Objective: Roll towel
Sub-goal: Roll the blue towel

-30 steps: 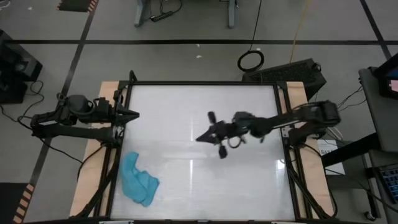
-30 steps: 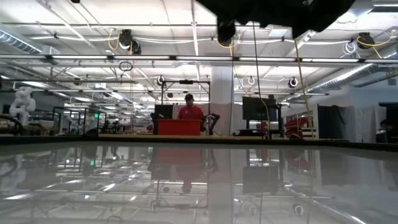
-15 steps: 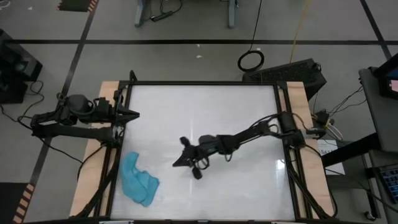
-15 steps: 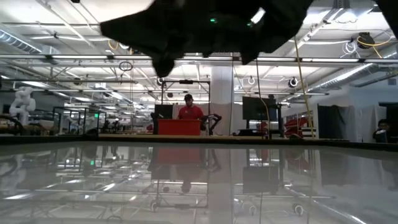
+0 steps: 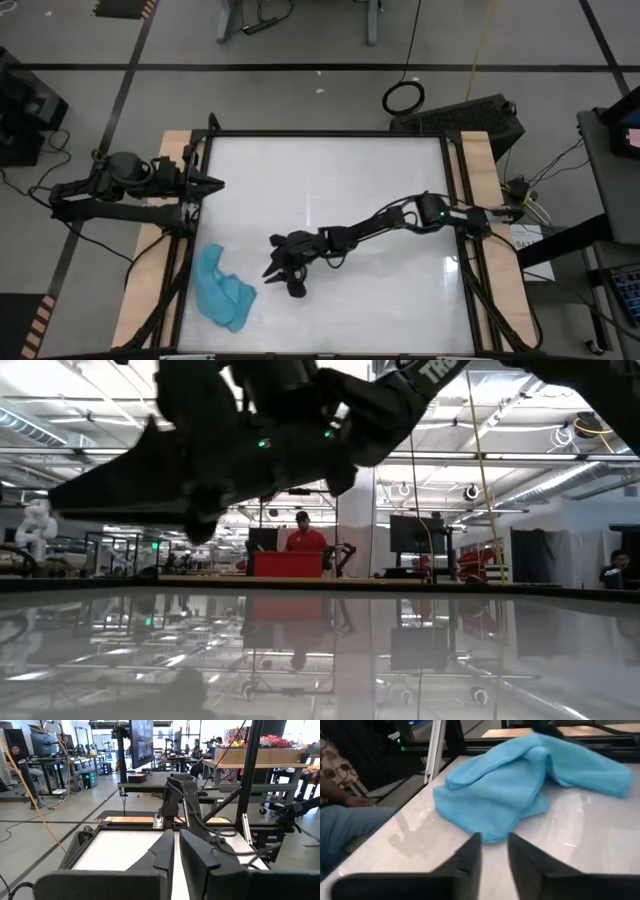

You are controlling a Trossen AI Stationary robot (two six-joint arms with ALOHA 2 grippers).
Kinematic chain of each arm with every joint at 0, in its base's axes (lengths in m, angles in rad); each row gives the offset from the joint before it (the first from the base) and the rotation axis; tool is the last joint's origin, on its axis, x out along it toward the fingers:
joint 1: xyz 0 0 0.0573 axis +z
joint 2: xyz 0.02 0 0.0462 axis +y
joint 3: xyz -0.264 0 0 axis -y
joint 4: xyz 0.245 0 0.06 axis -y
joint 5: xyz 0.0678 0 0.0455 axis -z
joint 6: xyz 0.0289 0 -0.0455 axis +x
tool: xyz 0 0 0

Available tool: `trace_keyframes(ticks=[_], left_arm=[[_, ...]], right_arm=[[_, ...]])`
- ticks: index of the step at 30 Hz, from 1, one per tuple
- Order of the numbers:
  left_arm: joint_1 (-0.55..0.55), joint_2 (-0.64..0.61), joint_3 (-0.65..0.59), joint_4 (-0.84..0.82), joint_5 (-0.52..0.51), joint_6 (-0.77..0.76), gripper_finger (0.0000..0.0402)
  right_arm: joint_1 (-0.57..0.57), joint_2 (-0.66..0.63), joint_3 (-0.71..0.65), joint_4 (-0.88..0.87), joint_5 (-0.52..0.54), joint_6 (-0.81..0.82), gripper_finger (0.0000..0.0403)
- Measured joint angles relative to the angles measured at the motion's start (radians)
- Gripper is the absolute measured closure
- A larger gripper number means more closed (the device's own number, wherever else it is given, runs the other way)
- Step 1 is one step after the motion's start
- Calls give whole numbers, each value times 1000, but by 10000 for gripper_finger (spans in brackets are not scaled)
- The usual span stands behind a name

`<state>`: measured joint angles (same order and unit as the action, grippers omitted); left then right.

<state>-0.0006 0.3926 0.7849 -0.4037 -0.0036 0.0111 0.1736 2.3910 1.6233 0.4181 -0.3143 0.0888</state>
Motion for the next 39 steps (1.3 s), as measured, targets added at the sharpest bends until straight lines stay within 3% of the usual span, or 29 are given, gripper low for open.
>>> trace_keyframes(ticks=[5, 10, 18, 35, 39], left_arm=[[0, 0, 0, -1, 0, 0, 363], [0, 0, 0, -2, 0, 0, 363], [0, 0, 0, -2, 0, 0, 363], [0, 0, 0, -2, 0, 0, 363], [0, 0, 0, -2, 0, 0, 363]], right_arm=[[25, 69, 91, -21, -10, -73, 207], [40, 117, 184, -76, -6, -164, 163], [37, 193, 302, -162, 33, -203, 183], [58, 194, 306, -211, 135, -265, 224], [60, 193, 306, -220, 163, -261, 252]])
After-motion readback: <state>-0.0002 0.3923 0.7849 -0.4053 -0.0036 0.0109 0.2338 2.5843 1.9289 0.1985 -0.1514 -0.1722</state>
